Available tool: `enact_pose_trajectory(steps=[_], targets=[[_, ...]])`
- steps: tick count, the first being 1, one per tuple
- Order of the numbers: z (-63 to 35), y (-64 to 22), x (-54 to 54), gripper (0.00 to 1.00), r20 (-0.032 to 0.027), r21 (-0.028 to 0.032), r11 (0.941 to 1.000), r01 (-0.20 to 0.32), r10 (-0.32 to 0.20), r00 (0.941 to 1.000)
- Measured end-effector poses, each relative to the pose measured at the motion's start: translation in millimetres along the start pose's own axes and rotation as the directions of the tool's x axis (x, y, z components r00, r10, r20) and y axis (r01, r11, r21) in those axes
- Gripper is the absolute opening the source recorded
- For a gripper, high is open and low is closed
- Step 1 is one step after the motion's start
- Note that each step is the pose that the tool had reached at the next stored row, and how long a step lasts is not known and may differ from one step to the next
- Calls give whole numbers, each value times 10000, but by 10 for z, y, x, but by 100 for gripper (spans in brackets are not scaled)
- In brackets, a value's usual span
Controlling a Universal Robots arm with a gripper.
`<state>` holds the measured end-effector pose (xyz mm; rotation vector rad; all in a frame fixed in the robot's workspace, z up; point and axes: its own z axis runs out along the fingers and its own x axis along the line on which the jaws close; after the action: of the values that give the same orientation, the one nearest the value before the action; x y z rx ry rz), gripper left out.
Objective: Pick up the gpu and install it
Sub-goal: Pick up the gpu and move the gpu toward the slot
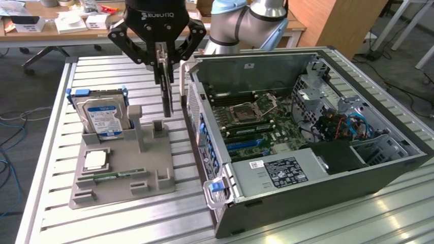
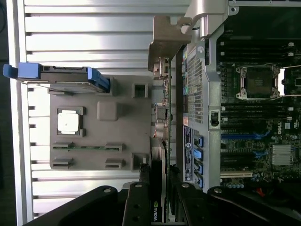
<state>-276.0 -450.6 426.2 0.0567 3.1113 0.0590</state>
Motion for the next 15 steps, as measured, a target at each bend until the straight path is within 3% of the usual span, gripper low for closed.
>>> enact_pose_trajectory(steps=[15], targets=[[17,34,-519,26,0,-1,10000,2,-2,10000]])
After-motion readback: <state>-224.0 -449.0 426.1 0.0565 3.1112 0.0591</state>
